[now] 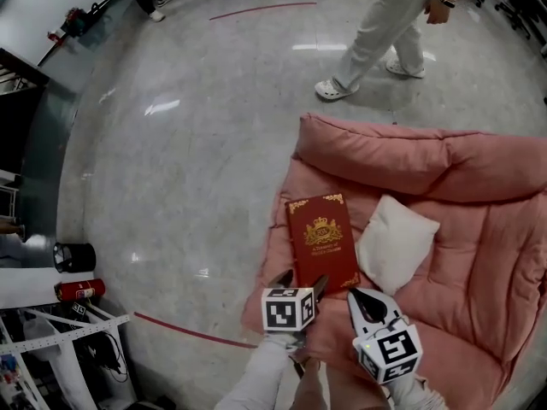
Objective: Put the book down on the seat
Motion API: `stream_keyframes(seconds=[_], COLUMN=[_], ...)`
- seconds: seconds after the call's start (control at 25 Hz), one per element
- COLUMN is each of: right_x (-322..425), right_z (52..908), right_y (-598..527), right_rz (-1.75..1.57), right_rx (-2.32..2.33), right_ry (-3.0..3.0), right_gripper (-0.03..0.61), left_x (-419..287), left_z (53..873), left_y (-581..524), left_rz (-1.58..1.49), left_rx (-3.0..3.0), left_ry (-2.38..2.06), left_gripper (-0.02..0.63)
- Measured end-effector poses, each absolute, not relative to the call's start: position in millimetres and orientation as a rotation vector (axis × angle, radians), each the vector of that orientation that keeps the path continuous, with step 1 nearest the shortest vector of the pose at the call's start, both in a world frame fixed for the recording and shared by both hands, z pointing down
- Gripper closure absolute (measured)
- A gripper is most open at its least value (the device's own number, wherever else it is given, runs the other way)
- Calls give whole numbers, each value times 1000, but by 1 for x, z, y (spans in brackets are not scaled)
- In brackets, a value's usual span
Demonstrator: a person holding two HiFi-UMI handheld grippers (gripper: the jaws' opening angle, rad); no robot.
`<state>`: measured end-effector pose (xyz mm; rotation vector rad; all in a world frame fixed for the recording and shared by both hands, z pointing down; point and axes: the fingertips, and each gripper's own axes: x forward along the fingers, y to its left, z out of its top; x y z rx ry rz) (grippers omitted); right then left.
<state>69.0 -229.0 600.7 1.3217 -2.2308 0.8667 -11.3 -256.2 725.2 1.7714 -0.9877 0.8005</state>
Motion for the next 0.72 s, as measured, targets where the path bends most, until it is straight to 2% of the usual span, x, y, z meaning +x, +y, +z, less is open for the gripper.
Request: stream_keyframes(seconds=[0.2, 0.48, 0.56, 0.72], right_x=[61, 48, 44, 38], right_z=[587, 561, 554, 541], right_y=[-217, -196, -187, -169], right_rz=[836, 780, 771, 756], right_rx=[1328, 1323, 1318, 1323], right_ry=[-2240, -2261, -2271, -2275], right_gripper=[573, 574, 572, 574], left_x=[-17, -33, -37, -41], left_z=[697, 650, 636, 608], left_y=[-239, -213, -205, -185], left_rz=[749, 723, 718, 699], left_rx=[1804, 1875, 1897, 1939], left_ry=[-1005, -1082, -1101, -1108], left_gripper=[247, 414, 492, 546])
